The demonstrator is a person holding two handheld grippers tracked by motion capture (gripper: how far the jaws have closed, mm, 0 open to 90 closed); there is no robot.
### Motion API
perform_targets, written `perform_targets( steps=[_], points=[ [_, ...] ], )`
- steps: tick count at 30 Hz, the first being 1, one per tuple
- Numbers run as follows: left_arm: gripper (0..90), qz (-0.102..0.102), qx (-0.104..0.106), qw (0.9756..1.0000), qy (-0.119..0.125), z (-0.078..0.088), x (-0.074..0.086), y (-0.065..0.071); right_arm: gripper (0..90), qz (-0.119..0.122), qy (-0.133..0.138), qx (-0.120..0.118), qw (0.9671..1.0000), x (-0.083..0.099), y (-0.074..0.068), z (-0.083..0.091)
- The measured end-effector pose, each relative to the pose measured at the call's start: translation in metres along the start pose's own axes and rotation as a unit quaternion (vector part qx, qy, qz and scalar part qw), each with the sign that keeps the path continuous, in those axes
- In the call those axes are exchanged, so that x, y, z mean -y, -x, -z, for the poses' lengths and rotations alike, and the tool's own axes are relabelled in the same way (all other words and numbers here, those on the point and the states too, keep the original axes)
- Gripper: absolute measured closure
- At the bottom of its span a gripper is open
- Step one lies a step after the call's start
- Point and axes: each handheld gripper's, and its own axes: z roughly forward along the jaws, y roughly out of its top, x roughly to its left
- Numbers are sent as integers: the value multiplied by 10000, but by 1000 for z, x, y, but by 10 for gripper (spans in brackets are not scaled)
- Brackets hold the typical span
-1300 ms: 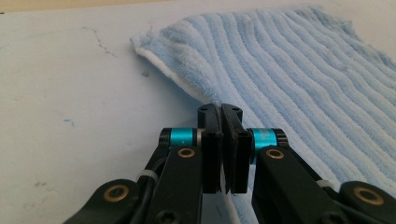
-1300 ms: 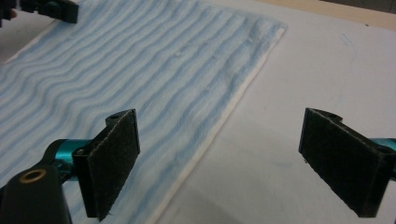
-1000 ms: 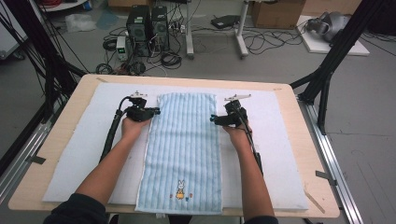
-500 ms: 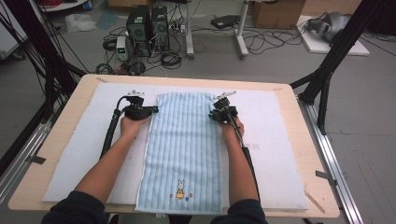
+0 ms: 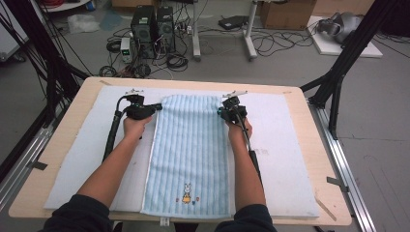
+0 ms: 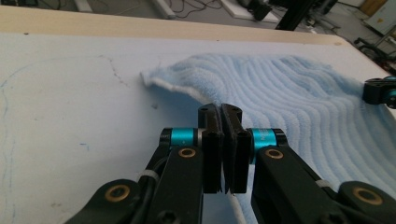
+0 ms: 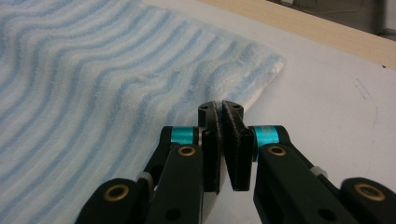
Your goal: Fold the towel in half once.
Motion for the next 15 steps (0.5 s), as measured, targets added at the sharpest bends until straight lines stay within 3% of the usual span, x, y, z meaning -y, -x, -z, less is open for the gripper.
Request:
perform_targets(
  steps=[3,5,6,10,12,15],
  points=[
    [867,-41,86,10000,25,8,0,2,861,43,60,-94,9999,0,-3,8],
    [867,-99,165,9998,-91,13,0,4,862,-23,86,-156,9998,2,-4,13],
    [867,-189,165,9997,-81,17,0,6,862,-58,131,-214,9997,4,-4,16],
    [866,-242,375,9990,-16,30,4,13,862,-148,238,-347,9990,15,-5,30],
    [864,-335,434,9984,-128,36,6,17,862,-170,266,-389,9987,20,-6,37],
    [864,-445,476,9979,29,46,11,24,860,-166,319,-477,9982,25,-8,47]
  ],
)
